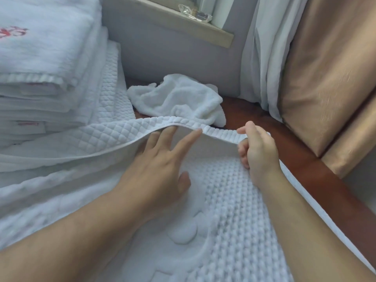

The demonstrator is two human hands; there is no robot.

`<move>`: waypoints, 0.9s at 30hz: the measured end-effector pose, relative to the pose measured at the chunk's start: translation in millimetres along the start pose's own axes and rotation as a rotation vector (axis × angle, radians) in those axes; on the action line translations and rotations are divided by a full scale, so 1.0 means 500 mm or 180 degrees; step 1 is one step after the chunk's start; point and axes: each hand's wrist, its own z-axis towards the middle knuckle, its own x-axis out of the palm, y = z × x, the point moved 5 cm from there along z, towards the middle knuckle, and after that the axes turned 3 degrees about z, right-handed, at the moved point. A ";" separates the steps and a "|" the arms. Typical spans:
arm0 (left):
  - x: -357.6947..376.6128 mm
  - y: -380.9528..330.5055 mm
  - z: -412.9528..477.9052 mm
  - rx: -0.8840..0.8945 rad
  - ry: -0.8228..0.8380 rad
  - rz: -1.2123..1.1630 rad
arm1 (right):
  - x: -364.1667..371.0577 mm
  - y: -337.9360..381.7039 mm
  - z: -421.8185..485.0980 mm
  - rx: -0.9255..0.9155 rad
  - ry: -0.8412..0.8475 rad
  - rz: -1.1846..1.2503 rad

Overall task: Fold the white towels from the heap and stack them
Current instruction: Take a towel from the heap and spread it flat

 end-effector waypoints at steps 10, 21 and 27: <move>-0.021 0.027 0.001 -0.0511 -0.0677 -0.1877 | 0.008 -0.004 -0.021 0.1629 0.0766 0.1888; 0.001 0.062 0.020 -0.1226 -0.0472 -0.4365 | -0.038 -0.046 0.034 0.0986 -0.0783 0.2325; -0.013 0.029 -0.003 -0.0649 -0.0403 -0.1889 | -0.084 -0.038 0.031 -0.0068 -0.1808 0.0165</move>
